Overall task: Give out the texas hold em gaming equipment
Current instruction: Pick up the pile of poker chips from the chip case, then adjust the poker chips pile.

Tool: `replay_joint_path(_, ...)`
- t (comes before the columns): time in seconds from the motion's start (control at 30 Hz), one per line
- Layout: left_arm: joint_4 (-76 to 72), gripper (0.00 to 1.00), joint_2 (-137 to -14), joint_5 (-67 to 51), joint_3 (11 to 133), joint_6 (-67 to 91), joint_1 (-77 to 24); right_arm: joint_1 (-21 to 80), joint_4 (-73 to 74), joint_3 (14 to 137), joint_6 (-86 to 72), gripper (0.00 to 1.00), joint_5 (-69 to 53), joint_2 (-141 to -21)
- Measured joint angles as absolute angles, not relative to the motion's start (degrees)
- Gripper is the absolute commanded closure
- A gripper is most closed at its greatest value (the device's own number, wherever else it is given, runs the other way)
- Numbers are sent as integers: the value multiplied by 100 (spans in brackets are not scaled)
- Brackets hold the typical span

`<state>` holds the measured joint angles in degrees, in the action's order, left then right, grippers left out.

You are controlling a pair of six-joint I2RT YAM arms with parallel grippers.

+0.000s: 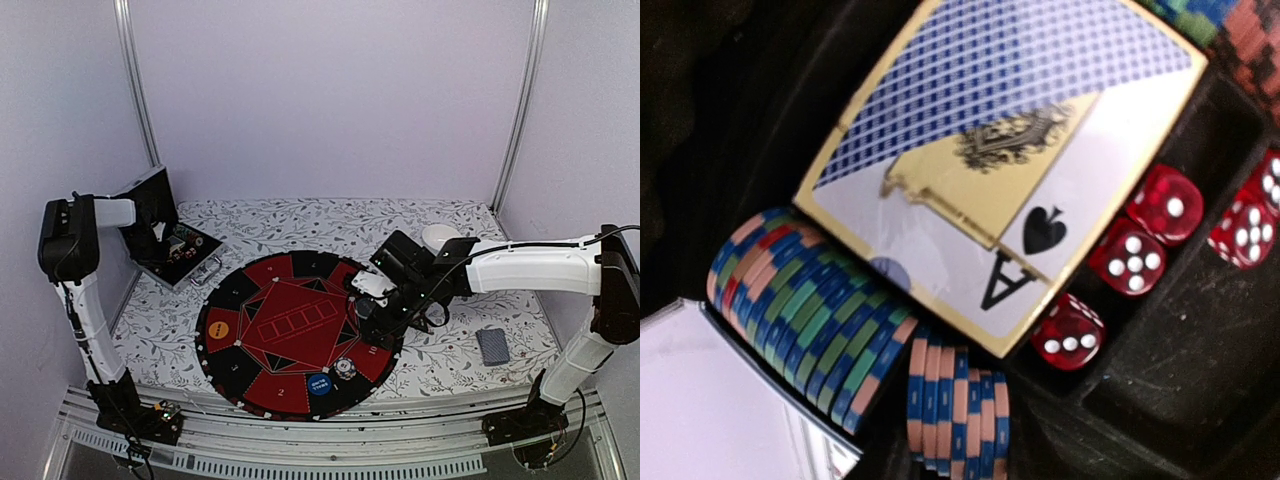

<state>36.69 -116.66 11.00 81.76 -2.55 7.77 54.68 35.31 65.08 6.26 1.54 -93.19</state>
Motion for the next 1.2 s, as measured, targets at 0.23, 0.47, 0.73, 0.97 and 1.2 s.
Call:
replay_joint_path(0.23,3750,100,-11662,1061,8215,-296,779,5468,3575,6514,624,1,137,-9319)
replay_joint_path(0.47,3763,100,-11212,1011,8213,-169,779,5468,3638,6657,626,1,141,-9319)
replay_joint_path(0.73,3573,100,-9349,78,8003,392,591,5468,3640,6783,626,1,480,-9155)
replay_joint_path(0.97,2777,100,-7623,-1404,7299,1511,-1129,5537,2620,7776,777,1,875,-8917)
replay_joint_path(1.2,1940,100,-7137,-2294,6606,2672,-2700,6149,528,8202,1422,1,976,-9203)
